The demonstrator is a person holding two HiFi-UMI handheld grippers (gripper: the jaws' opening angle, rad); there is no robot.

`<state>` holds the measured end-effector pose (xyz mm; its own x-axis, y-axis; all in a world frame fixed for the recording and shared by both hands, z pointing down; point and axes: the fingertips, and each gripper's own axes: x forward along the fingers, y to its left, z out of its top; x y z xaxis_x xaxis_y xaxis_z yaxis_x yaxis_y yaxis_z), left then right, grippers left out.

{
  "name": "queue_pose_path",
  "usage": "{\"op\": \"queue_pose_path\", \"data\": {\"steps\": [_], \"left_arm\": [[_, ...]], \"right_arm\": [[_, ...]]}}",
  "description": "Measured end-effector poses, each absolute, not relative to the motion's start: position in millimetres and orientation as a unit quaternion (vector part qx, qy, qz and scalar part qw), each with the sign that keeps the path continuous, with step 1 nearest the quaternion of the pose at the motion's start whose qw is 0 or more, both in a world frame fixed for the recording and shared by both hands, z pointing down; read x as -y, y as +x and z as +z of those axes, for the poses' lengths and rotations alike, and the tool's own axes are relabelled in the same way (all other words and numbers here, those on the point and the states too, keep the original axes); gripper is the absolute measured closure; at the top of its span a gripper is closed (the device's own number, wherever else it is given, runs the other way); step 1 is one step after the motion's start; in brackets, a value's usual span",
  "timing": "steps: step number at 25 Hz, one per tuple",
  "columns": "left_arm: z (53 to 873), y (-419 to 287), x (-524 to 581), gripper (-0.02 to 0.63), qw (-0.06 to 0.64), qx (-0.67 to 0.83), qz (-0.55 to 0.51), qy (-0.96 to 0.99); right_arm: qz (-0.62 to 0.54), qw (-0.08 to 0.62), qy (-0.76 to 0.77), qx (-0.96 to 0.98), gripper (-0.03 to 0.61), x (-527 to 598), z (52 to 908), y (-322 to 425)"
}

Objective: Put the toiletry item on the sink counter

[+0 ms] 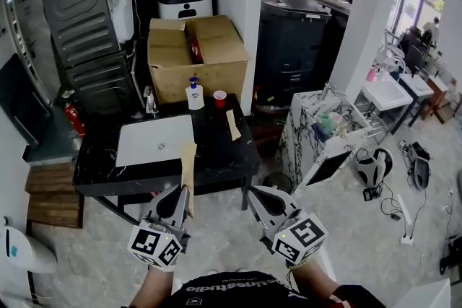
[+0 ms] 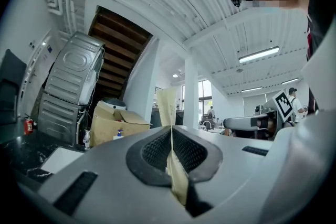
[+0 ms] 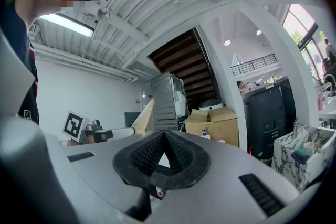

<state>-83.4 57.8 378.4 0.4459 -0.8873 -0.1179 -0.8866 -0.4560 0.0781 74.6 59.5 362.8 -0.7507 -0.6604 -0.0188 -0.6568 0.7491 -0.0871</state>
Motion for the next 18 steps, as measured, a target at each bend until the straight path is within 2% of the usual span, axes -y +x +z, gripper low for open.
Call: {"op": "queue_pose_path", "data": {"steps": [18], "left_arm": [[390, -54, -50, 0.597, 0.006, 0.560, -0.053, 0.827]], "right_arm": [[-0.075, 0.020, -0.339, -0.938, 0.541, -50, 399, 124]]}}
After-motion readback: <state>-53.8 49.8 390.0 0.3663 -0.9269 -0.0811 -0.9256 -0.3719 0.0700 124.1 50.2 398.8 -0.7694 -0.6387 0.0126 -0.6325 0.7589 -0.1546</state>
